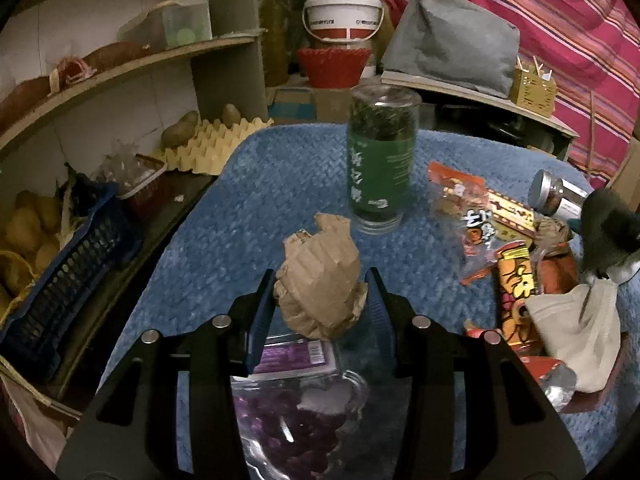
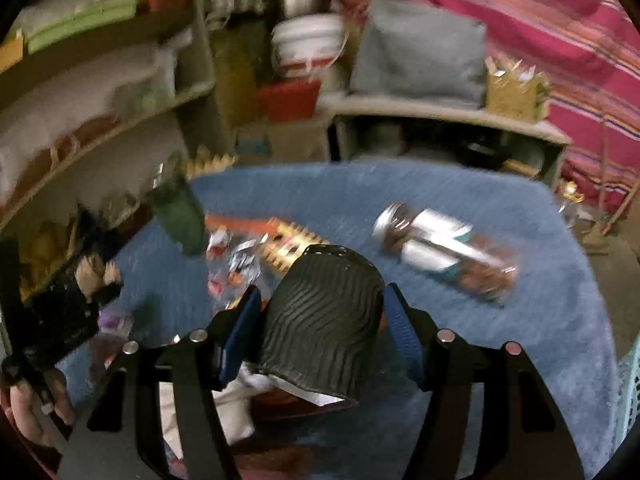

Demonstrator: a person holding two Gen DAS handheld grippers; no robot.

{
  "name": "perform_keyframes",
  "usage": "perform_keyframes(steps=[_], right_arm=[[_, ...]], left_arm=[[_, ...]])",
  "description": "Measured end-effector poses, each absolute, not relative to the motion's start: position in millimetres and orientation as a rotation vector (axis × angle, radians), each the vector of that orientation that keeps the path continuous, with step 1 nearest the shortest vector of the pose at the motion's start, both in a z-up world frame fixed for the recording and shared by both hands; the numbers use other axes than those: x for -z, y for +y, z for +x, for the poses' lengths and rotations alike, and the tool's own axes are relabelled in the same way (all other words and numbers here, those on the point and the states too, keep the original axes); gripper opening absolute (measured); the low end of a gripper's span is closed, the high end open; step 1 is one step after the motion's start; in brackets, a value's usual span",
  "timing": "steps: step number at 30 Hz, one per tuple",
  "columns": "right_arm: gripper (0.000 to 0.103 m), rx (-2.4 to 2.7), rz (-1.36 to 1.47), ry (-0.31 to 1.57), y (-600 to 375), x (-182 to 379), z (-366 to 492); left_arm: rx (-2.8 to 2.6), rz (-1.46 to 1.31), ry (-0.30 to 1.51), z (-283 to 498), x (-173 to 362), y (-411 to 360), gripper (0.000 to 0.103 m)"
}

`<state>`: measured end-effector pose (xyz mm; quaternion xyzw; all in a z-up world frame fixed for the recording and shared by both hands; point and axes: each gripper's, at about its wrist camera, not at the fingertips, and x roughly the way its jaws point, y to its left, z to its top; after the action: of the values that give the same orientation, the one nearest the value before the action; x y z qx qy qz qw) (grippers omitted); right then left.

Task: Collect trash
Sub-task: 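Grasp the black ribbed item with the right tool while the left tool holds the paper, then carry both items to the basket and open the left tool to drop the paper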

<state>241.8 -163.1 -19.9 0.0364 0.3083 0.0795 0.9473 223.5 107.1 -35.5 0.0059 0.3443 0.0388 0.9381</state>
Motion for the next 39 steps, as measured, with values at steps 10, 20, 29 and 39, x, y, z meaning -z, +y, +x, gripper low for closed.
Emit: perform_keyframes(steps=[10,20,29,39], right_arm=[[0.063,0.026,0.057,0.513,-237.0,2.2,205.6],[0.063,0.171,0.087,0.491,-340.1,-4.9,164.7],[0.063,0.350,0.106,0.517,-447.7,6.8,111.0],[0.063,0.487,0.134,0.580,-532.6,34.9,71.5]], left_arm=[[-0.024,0.006,0.668,217.0,11.9,70.2,0.044],[0.139,0.075,0.643,208.4,-3.9,-40.7,0.044],[0.311,0.129,0.638,202.1,5.1,-166.3,0.044],[0.529,0.215,0.625,171.8,24.6,-320.2,0.044]])
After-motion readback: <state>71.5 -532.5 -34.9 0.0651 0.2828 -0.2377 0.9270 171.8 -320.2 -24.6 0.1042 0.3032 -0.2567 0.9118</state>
